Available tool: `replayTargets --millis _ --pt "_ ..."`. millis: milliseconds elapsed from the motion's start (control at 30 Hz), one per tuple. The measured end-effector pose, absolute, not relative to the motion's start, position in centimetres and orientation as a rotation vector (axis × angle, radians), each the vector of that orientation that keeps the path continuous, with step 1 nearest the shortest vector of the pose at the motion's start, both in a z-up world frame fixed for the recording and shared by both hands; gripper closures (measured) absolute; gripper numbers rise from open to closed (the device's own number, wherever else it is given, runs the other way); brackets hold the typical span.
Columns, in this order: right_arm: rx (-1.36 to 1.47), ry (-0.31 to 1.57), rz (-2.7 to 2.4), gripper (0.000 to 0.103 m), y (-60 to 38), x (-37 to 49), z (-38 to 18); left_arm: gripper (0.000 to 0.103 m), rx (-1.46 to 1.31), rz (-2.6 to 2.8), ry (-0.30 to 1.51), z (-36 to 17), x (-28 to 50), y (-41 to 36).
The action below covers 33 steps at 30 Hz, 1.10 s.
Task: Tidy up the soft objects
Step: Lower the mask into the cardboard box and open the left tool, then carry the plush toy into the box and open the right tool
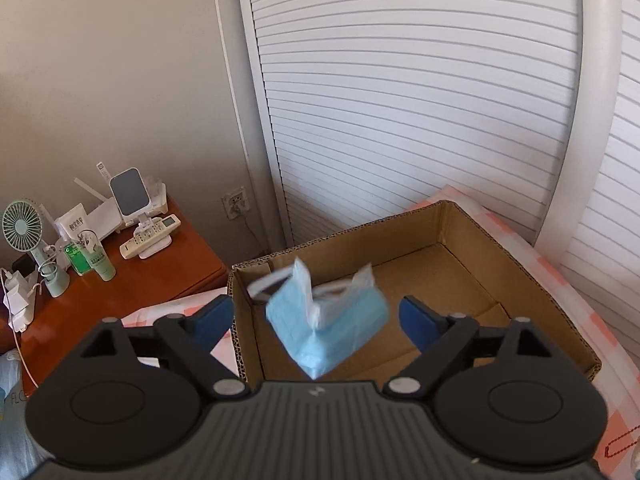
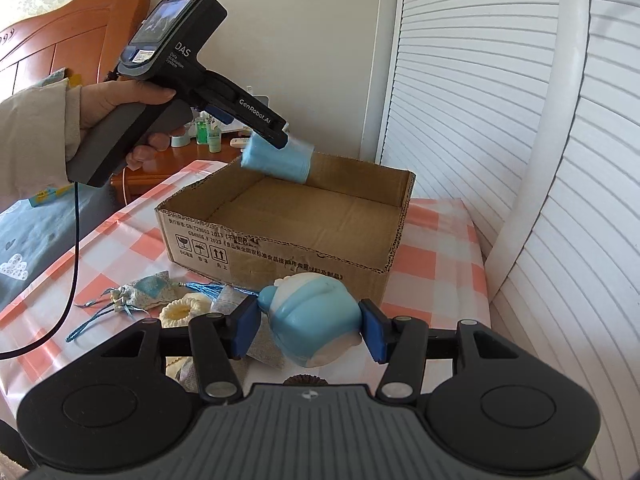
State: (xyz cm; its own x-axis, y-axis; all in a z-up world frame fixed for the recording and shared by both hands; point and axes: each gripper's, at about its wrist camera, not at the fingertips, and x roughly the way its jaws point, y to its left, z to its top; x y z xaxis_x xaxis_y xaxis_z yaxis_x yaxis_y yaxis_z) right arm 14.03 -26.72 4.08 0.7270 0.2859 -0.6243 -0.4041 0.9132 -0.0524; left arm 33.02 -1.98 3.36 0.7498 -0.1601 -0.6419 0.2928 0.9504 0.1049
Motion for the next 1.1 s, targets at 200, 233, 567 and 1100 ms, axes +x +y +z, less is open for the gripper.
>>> replayTargets --millis 200,233,567,1100 --pt "-0.187 0.662 0.378 0.044 -26.7 14.4 4.1 0.009 0.201 -0.265 0.668 4.2 30.3 -1.4" --pt "-0.189 0.662 0.378 0.044 -26.6 14.4 4.1 0.007 0.201 -0.264 0.664 4.3 29.5 -1.3" --pt "-0.184 0.664 0.387 0.044 -26.1 14.6 4.9 0.0 0.147 -0.263 0.662 3.9 19.2 -1.1" --pt "-0.129 0.693 0.382 0.044 -24.7 24.3 6.6 0.001 0.123 -0.179 0.636 2.7 12.0 -1.9"
